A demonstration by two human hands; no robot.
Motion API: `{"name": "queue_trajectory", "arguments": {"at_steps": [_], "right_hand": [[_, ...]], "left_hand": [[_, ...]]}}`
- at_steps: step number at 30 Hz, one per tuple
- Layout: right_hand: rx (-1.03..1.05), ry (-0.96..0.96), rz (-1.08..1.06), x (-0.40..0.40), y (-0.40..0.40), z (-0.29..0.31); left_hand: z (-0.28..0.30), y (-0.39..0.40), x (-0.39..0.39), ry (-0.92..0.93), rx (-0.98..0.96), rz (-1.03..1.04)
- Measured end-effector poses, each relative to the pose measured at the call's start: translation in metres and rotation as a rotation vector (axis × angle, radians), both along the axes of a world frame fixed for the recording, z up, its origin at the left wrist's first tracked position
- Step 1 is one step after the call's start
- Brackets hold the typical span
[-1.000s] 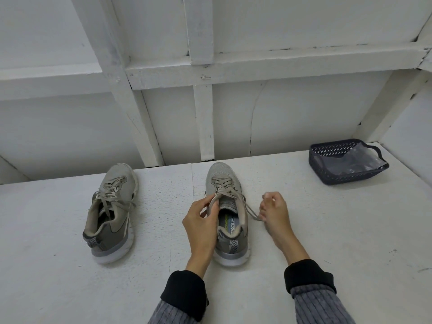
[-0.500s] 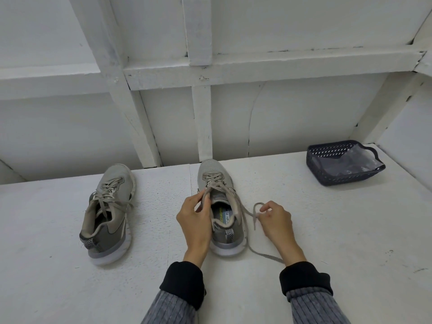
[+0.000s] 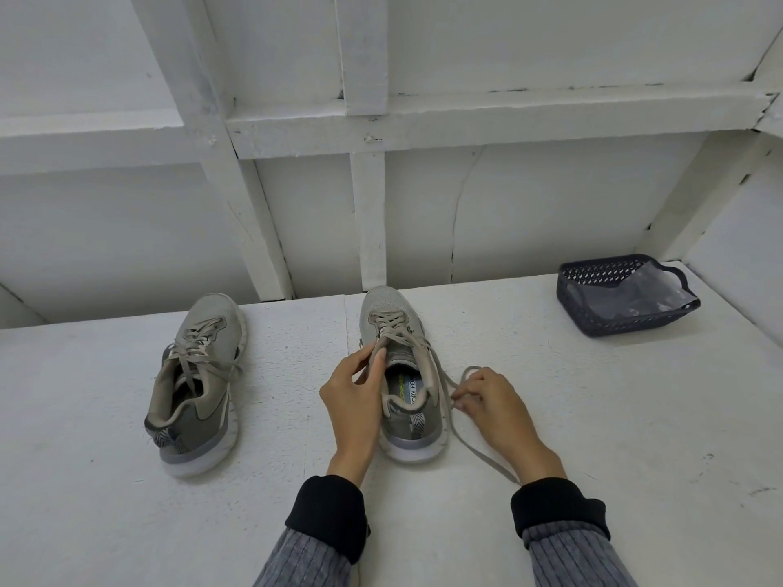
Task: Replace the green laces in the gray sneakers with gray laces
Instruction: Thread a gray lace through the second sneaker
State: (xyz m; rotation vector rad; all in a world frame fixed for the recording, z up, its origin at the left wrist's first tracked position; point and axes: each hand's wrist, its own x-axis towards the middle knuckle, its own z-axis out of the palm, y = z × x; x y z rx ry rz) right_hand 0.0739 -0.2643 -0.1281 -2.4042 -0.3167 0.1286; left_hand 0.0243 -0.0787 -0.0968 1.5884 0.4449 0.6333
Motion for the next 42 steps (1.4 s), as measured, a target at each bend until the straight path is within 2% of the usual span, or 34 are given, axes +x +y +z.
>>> {"name": "queue_trajectory", "arguments": {"at_steps": [3,5,8,11,17,22,34,42], "right_hand": [[-0.090,-0.088,-0.034,-0.001,0.004,-0.007],[-0.072,-0.149,-0.058,-0.001,0.008,-0.003],[0.162,-0.245,-0.125,-0.002,0.021,0.028],[0.295,-0.207,-0.055,0.002,0.042,0.060],[0.286,-0.045,0.081,0.003,0.077,0.068],[0.250,-0.060,0.050,0.010,0.084,0.069],[0.149,-0.103,0.155,0.017,0.090,0.070],[0.123,-0.147,0.134,0.019,0.092,0.064]], "left_hand": [[0.001,0.001,-0.002,0.005,0.013,-0.001],[0.000,0.002,-0.002,0.010,0.015,-0.002],[-0.002,0.003,-0.002,0.022,-0.007,0.001],[-0.002,0.007,0.000,0.049,-0.015,-0.013],[-0.002,0.019,0.004,0.128,-0.101,-0.058],[-0.004,0.023,0.006,0.153,-0.123,-0.065],[-0.003,0.021,0.002,0.125,-0.148,-0.060],[0.001,0.017,-0.001,0.064,-0.161,-0.089]]}}
